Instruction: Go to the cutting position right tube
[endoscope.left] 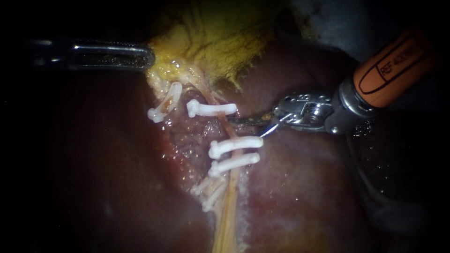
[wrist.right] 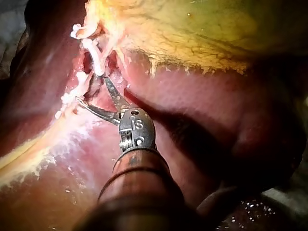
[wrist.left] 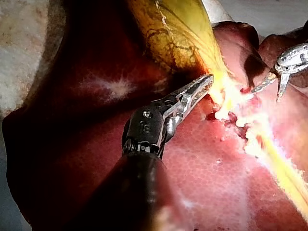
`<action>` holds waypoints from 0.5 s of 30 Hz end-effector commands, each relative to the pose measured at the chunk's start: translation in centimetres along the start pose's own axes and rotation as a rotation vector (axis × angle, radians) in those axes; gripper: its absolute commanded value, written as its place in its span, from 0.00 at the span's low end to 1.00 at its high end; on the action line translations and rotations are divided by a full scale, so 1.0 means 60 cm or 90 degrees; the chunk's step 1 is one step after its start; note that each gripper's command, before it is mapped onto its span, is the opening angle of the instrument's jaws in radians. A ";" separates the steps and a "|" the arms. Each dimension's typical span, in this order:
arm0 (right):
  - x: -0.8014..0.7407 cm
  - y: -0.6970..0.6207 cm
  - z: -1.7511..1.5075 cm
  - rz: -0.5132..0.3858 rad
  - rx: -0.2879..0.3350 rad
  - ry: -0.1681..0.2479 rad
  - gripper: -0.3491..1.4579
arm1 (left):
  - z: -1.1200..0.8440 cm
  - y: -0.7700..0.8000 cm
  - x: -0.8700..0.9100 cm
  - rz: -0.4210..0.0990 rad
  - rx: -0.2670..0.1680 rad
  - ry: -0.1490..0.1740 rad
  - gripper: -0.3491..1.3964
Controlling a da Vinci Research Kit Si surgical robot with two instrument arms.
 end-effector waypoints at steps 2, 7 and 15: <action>-0.0002 0.0002 0.0001 -0.001 -0.009 -0.012 0.84 | 0.0000 0.0000 0.0000 0.000 0.000 0.000 0.00; -0.0007 0.0007 0.0005 -0.002 -0.015 -0.023 0.84 | 0.0000 0.0000 0.0000 0.000 0.000 0.000 0.00; -0.0007 0.0007 0.0008 -0.002 -0.014 -0.023 0.81 | 0.0001 0.0001 0.0000 0.000 0.000 0.000 0.00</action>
